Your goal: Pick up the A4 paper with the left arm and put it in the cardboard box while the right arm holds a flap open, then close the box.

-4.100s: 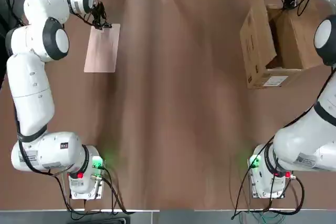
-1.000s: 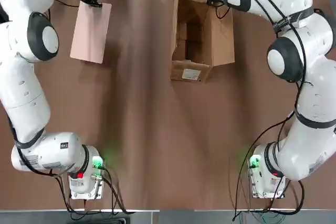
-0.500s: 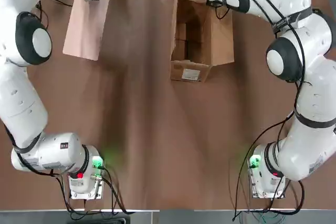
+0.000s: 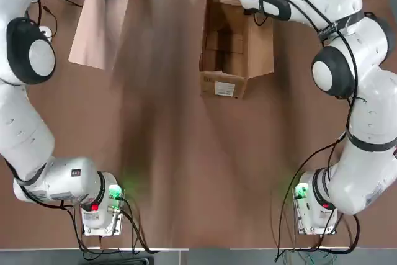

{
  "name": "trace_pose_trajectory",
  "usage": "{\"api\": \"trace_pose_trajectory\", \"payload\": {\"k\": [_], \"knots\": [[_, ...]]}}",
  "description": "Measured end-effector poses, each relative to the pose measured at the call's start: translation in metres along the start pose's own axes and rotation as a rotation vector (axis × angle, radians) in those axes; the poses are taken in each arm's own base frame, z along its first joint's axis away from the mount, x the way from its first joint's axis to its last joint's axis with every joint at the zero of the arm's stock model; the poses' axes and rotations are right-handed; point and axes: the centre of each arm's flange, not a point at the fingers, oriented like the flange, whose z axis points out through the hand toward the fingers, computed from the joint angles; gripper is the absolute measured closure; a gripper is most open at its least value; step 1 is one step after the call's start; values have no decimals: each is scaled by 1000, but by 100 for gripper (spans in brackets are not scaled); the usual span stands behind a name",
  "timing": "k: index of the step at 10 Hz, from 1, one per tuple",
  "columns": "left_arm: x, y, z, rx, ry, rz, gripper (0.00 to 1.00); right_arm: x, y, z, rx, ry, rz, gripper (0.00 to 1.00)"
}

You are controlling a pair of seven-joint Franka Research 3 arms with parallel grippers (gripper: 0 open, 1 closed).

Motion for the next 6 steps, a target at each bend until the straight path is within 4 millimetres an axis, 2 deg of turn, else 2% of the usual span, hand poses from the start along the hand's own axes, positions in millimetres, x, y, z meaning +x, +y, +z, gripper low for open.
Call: {"api": "trace_pose_trajectory", "payload": {"k": [1, 2, 3, 6], "knots": [[-19, -4, -8, 18, -10, 30, 70, -8, 3, -1, -3, 3, -14, 8], [-38, -8, -16, 30, -18, 60, 70, -14, 6, -6, -21, 12, -23, 0], [-56, -11, -24, 34, -24, 85, 70, -18, 4, -18, -45, 25, -27, 0], [-118, -20, -55, -8, -51, 78, 70, -29, -3, -73, -77, 39, -32, 0]]}}
